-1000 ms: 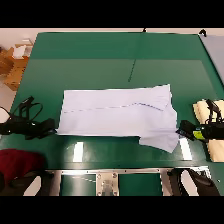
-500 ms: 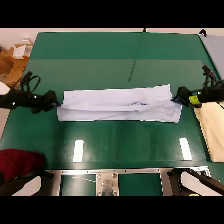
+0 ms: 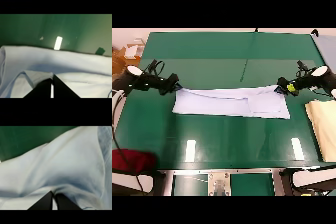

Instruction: Fold the shirts.

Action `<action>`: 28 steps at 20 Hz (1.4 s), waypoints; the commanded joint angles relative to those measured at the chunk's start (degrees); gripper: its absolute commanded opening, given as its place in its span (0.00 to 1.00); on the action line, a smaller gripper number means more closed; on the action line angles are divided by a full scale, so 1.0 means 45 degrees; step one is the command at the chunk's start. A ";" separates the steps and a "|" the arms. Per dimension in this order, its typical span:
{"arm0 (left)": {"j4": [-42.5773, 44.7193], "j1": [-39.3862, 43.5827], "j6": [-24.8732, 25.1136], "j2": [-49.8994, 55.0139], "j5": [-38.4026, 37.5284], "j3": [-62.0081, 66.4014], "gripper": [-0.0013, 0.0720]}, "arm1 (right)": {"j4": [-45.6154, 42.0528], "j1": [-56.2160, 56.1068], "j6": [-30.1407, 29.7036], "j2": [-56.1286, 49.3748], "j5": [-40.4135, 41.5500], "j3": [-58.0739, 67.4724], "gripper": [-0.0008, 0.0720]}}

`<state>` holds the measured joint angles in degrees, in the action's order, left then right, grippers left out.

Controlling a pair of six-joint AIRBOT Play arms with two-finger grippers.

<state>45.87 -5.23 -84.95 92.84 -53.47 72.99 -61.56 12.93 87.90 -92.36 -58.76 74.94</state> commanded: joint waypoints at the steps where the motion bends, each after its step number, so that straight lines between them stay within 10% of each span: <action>1: -0.0680 0.0209 0.0287 0.0860 0.1642 0.0500 0.57 | 0.0010 0.0112 -0.0447 -0.0879 0.0719 0.0889 0.58; 2: -0.0617 0.0087 0.0291 0.0865 0.1574 0.0670 0.97 | 0.0015 0.0398 -0.0811 -0.0874 0.0335 0.1360 0.74; 14: -0.1336 -0.2059 0.0223 0.0865 -0.3075 0.2637 1.00 | 0.1705 0.4065 -0.4362 -0.3755 -0.5484 0.2739 0.91; 15: -0.1603 -0.2059 0.0228 0.0865 -0.3245 0.2637 0.96 | 0.1817 0.3895 -0.4410 -0.4002 -0.5484 0.2739 0.91; 17: -0.2356 -0.1991 0.1088 0.0865 -0.3473 0.2637 0.16 | 0.2380 0.3351 -0.4998 -0.4401 -0.5493 0.2725 0.91; 21: -0.3303 -0.1088 0.2113 0.0865 -0.3201 0.2637 0.04 | 0.2526 0.2317 -0.5688 -0.4527 -0.5294 0.2720 0.90; 23: -0.3303 -0.0359 0.2623 0.0865 -0.3055 0.2637 0.04 | 0.2526 0.2171 -0.5683 -0.4527 -0.5047 0.2749 0.70; 25: -0.3313 0.0515 0.3094 0.0865 -0.2837 0.2637 0.04 | 0.2535 0.2171 -0.5790 -0.4512 -0.5115 0.2890 0.15; 28: -0.3220 0.2254 0.3750 0.0879 -0.1622 0.2637 0.04 | 0.2569 0.2132 -0.5761 -0.4469 -0.5984 0.3735 0.03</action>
<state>31.48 -1.28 -71.66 96.73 -65.19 84.82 -50.98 23.00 62.48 -112.68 -82.81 89.12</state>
